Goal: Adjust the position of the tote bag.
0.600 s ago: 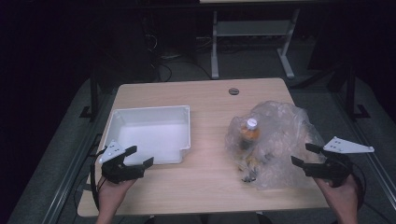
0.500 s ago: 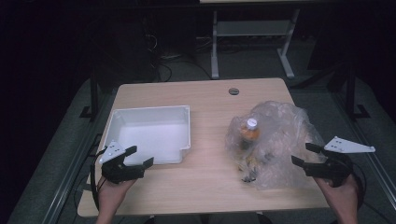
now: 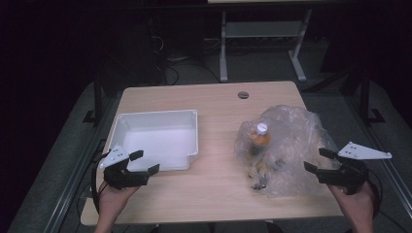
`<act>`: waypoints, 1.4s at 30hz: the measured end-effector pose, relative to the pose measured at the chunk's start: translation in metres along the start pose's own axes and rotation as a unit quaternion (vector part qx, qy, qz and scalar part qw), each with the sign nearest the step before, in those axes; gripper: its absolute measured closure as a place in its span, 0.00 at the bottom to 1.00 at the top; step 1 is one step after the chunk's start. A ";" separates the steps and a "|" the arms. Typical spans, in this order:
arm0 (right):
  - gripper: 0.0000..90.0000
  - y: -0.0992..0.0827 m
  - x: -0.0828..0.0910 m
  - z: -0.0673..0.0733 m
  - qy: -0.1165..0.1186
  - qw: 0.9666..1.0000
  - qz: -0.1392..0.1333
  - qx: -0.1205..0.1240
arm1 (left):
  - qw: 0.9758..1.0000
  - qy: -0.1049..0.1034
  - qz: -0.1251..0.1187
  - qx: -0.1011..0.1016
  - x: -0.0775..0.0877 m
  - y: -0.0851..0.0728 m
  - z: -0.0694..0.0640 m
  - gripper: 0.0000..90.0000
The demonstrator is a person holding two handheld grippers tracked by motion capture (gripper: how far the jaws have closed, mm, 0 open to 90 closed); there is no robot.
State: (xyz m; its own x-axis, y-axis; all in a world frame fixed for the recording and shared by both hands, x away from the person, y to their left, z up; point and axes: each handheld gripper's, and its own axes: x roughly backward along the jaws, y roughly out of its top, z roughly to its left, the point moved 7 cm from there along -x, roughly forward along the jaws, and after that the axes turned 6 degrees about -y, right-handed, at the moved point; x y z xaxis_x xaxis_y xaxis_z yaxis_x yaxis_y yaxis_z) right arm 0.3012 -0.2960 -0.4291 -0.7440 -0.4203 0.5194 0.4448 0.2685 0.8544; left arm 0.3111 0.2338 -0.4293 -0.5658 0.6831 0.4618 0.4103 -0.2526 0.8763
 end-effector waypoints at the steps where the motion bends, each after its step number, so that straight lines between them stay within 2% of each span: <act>1: 0.25 0.000 0.000 0.000 0.000 1.000 0.000 0.000 | 1.000 -0.002 0.001 -0.006 0.000 0.002 -0.001 0.18; 5: 0.25 0.002 0.002 -0.001 0.002 1.000 -0.006 0.000 | 0.999 -0.019 0.015 -0.032 0.000 0.006 -0.004 0.18; 7: 0.25 0.002 0.002 -0.002 0.002 1.000 -0.007 0.000 | 0.999 -0.033 0.017 -0.031 0.001 0.005 -0.005 0.18; 11: 0.25 0.004 0.000 -0.003 0.006 1.000 -0.012 -0.006 | 0.998 -0.044 0.012 -0.030 0.004 0.007 -0.005 0.18; 13: 0.25 0.004 -0.001 -0.004 0.006 1.000 -0.012 -0.004 | 0.998 -0.052 0.014 -0.039 0.005 0.010 -0.005 0.18; 18: 0.25 0.002 -0.003 -0.003 0.009 1.000 -0.006 -0.001 | 0.995 -0.081 0.030 -0.048 0.001 0.020 -0.011 0.18; 25: 0.24 0.002 -0.003 -0.004 0.011 1.000 -0.010 -0.002 | 0.992 -0.096 0.041 -0.071 -0.008 0.033 -0.021 0.18; 26: 0.24 0.002 -0.004 -0.003 0.011 1.000 -0.007 -0.002 | 0.991 -0.105 0.042 -0.077 -0.010 0.035 -0.025 0.19; 32: 0.24 0.003 -0.004 0.001 0.014 1.000 -0.008 0.004 | 0.989 -0.117 0.045 -0.083 -0.016 0.043 -0.035 0.20; 35: 0.24 0.002 -0.004 0.001 0.015 1.000 -0.006 0.006 | 0.986 -0.127 0.046 -0.094 -0.020 0.050 -0.043 0.20; 36: 0.24 0.002 -0.004 0.001 0.015 1.000 -0.006 0.006 | 0.986 -0.127 0.046 -0.094 -0.020 0.050 -0.043 0.20; 42: 0.24 0.001 -0.005 0.002 0.015 1.000 -0.006 0.006 | 0.983 -0.141 0.054 -0.105 -0.028 0.058 -0.053 0.21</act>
State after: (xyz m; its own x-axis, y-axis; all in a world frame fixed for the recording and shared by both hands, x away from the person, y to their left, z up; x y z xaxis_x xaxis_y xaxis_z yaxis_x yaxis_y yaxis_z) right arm 0.3043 -0.2920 -0.4302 -0.7333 -0.4494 0.5103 0.4302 0.2745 0.8600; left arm 0.3124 0.1637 -0.3837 -0.2946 0.7990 0.5241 0.2843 -0.4504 0.8464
